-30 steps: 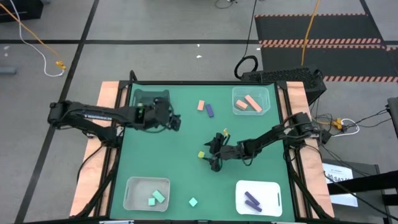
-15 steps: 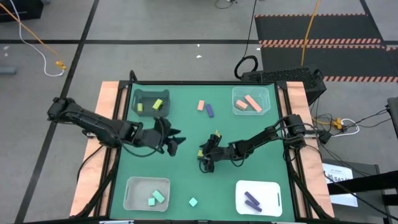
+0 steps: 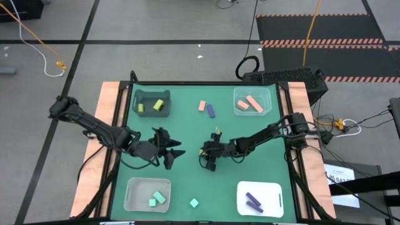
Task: Sort & place blocks by color
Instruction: Put the light green block into the black bin
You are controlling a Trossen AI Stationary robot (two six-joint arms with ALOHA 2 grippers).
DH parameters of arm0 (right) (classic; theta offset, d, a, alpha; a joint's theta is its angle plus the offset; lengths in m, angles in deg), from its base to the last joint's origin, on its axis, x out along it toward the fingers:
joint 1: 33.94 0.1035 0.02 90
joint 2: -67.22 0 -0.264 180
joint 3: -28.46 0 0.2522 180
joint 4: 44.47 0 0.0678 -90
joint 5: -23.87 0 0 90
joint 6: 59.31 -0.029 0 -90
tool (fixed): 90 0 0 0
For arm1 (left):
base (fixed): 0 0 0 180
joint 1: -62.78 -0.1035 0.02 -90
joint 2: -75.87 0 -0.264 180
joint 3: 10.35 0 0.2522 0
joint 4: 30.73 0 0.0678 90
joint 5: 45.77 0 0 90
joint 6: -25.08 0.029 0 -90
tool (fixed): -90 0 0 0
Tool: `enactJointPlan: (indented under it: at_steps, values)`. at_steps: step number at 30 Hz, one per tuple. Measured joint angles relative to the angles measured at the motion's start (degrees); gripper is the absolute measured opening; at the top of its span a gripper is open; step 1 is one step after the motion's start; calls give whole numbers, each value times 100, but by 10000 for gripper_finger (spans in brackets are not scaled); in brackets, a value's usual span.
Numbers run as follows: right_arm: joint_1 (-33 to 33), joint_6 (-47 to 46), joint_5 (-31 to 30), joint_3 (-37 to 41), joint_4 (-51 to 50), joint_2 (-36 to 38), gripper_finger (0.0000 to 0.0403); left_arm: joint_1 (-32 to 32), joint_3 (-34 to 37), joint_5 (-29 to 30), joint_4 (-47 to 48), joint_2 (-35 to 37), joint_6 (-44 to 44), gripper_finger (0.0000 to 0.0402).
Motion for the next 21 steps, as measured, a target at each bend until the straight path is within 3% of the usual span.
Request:
enactJointPlan:
  at_steps: [7,21]
  values:
    - [-43,587,28,8,-248,729,118,81,4,229,-92,-246,-8,241]
    - [57,3433,-1432,10,-482,2643,118,-27,2,677,-746,-1160,-201,241]
